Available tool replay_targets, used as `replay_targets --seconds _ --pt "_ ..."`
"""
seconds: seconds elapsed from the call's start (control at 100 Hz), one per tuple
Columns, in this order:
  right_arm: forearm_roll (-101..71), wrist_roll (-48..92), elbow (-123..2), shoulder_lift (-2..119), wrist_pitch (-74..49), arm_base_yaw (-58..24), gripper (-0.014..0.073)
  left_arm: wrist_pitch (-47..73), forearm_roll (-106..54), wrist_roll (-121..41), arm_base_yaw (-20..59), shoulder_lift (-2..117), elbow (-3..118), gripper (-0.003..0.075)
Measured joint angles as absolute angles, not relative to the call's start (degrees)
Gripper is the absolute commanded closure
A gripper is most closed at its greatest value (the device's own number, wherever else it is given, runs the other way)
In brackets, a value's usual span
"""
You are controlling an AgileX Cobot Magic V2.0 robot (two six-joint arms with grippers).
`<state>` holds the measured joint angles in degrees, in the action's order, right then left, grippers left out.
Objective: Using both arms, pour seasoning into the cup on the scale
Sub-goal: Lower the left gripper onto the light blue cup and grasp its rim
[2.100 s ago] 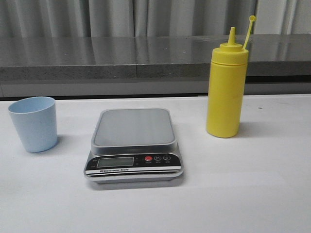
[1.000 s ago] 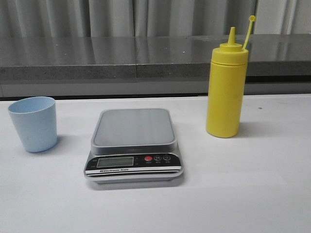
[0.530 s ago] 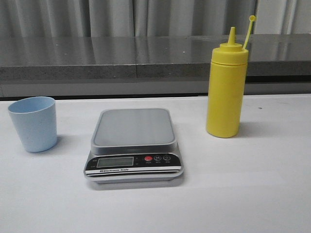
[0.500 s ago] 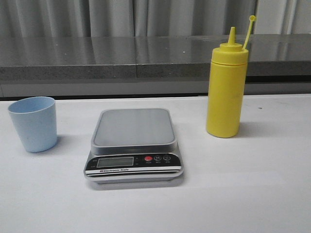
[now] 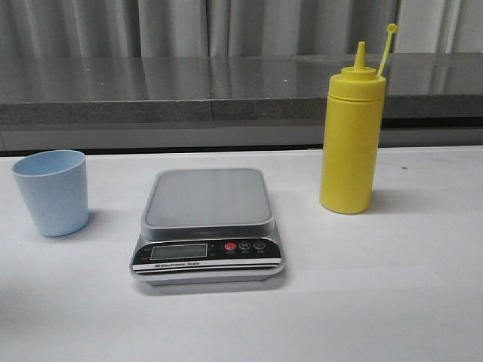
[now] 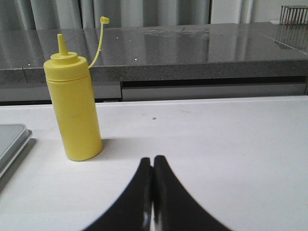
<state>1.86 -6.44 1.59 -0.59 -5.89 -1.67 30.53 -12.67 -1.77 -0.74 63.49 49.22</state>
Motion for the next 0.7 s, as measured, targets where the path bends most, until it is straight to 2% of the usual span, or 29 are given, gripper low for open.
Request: replay_targets --seconds 0.24,0.7 --pt "1.86 -6.44 1.59 -0.59 -5.89 -1.67 0.0662 38.65 -13.29 -1.77 0.34 74.06 57.89 0.0279" --pt "1.86 -6.44 1.59 -0.59 -5.89 -1.67 0.0662 40.88 -13.57 -1.77 1.97 91.13 65.67 0.028"
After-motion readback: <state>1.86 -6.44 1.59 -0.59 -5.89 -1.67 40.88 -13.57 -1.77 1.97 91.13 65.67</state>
